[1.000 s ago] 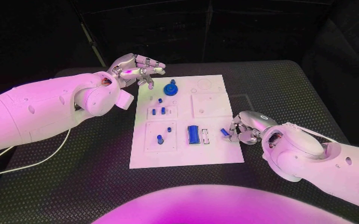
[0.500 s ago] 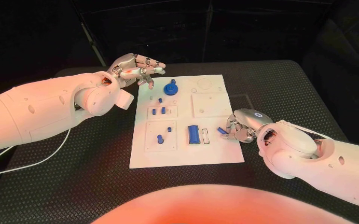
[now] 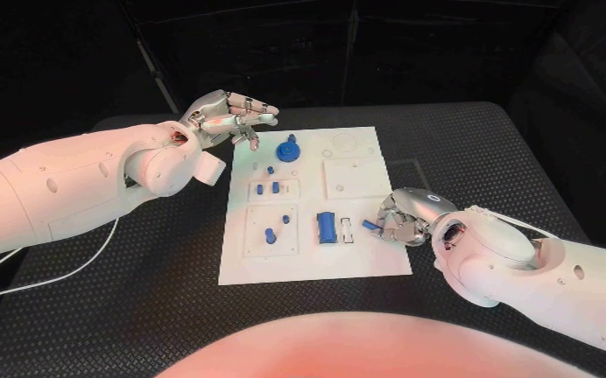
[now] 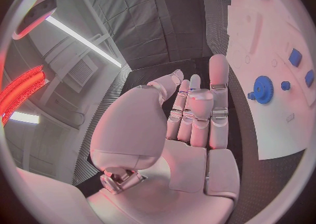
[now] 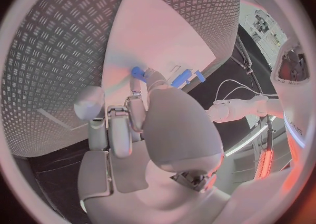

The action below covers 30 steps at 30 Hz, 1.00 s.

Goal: Assemble the parts on the task board

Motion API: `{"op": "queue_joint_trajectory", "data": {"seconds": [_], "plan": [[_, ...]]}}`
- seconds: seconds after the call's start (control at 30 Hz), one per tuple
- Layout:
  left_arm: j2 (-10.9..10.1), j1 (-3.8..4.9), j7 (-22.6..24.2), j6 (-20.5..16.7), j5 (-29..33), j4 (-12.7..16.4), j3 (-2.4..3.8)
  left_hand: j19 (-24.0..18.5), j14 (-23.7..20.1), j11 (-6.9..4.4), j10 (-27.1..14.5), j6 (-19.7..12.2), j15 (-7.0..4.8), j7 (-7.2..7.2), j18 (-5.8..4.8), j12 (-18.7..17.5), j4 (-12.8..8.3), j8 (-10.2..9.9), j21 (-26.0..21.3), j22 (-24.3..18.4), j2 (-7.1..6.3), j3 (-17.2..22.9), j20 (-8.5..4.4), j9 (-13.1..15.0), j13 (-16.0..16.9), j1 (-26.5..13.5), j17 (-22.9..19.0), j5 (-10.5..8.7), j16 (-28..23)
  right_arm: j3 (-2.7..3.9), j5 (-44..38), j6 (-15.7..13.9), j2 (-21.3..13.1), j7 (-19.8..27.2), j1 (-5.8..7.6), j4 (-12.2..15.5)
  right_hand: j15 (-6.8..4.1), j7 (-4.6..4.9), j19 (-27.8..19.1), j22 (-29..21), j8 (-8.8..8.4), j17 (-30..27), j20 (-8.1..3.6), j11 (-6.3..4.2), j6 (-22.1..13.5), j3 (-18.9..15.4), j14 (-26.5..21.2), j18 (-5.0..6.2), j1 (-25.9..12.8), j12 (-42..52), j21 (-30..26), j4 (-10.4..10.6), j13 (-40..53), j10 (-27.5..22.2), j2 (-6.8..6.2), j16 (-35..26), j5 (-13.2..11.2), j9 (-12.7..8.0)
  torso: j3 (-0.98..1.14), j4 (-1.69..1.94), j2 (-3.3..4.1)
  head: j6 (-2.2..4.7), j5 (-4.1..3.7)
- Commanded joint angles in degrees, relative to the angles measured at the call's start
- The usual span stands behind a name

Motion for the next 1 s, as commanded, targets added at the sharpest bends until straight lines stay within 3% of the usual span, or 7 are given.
{"op": "queue_joint_trajectory", "data": {"seconds": [0.03, 0.4, 0.67, 0.8, 1.0], "plan": [[0.0, 0.07, 1.1, -0.3, 0.3, 0.1, 0.04, -0.4, -0.5, -0.19, -0.4, -0.3, -0.10, -0.16, 0.85, 0.1, 0.2, 0.1, -0.4, -0.1, 0.12, -0.1, 0.16, 0.1, 0.1, -0.3, 0.0, 0.27, -0.1, -0.56, 7.2, 0.3, -0.3, -1.6, -0.56, 0.8, -0.33, 0.05, 0.3, 0.3, 0.29, 11.8, 0.01, -0.43, 0.6, 1.3, 5.5, -0.62, 0.8, 0.3, 0.2, 0.5, -4.1, 0.5, 1.20, -0.2, 0.5, 0.5, 0.01, 0.07, -0.03, 0.06, 0.31], [0.1, 0.06, 1.2, -0.2, 0.3, 0.1, 0.04, -0.4, -0.5, -0.19, -0.4, -0.3, -0.11, -0.16, 0.85, 0.2, 0.3, 0.2, -0.4, -0.1, 0.20, -0.1, 0.16, 0.1, 0.1, -0.3, 0.0, 0.27, -0.1, -0.52, 12.5, -5.8, -0.5, -0.6, -0.53, 3.7, -0.38, -0.09, 0.4, 0.5, 0.38, 12.0, -0.04, -0.50, 0.9, 3.4, 5.5, -0.67, -1.3, 0.9, 0.4, 2.0, -3.5, 1.0, -0.10, -0.1, -0.4, 0.8, -0.05, -0.09, 0.08, 0.15, 0.44], [0.0, 0.07, 1.1, -0.2, 0.3, 0.2, 0.04, -0.4, -0.5, -0.19, -0.4, -0.3, -0.11, -0.16, 0.85, 0.2, 0.3, 0.2, -0.4, -0.1, 0.27, 0.0, 0.15, 0.1, 0.1, -0.3, 0.0, 0.26, -0.1, -0.52, 15.1, -6.8, 0.5, 0.2, -0.52, 3.5, -0.41, -0.12, 0.4, 0.6, 0.44, 12.0, -0.07, -0.52, 1.2, 4.2, 5.5, -0.68, -2.5, 1.2, 0.4, 2.8, -3.1, 1.3, -0.75, -0.1, -0.5, 1.0, -0.12, 0.06, 0.08, 0.09, 0.42], [0.0, 0.07, 1.1, -0.1, 0.3, 0.2, 0.04, -0.4, -0.5, -0.19, -0.4, -0.3, -0.11, -0.16, 0.85, 0.2, 0.3, 0.2, -0.4, -0.1, 0.30, 0.0, 0.15, 0.1, 0.1, -0.4, 0.0, 0.25, -0.1, -0.52, 15.8, -7.8, 1.4, 0.7, -0.52, 3.1, -0.42, -0.16, 0.5, 0.7, 0.61, 12.2, -0.08, -0.54, 1.5, 4.2, 5.6, -0.71, -4.7, 1.6, 0.4, 3.1, -2.8, 1.5, -1.72, 0.0, 4.0, 1.3, -0.07, -0.01, 0.13, 0.12, 0.53], [0.0, 0.07, 1.0, 0.0, 0.3, 0.2, 0.04, -0.4, -0.5, -0.19, -0.4, -0.3, -0.11, -0.16, 0.85, 0.2, 0.3, 0.2, -0.4, -0.1, 0.30, 0.0, 0.15, 0.1, 0.1, -0.4, 0.0, 0.25, -0.1, -0.52, 16.2, -8.9, 2.4, 0.6, -0.52, 2.5, -0.43, -0.18, 0.7, 1.0, 0.74, 12.4, -0.09, -0.55, 1.7, 3.7, 5.6, -0.75, -6.3, 1.9, 0.5, 3.2, -2.5, 1.8, -1.92, 0.1, 4.7, 1.4, -0.06, -0.05, 0.13, 0.06, 0.59]]}}
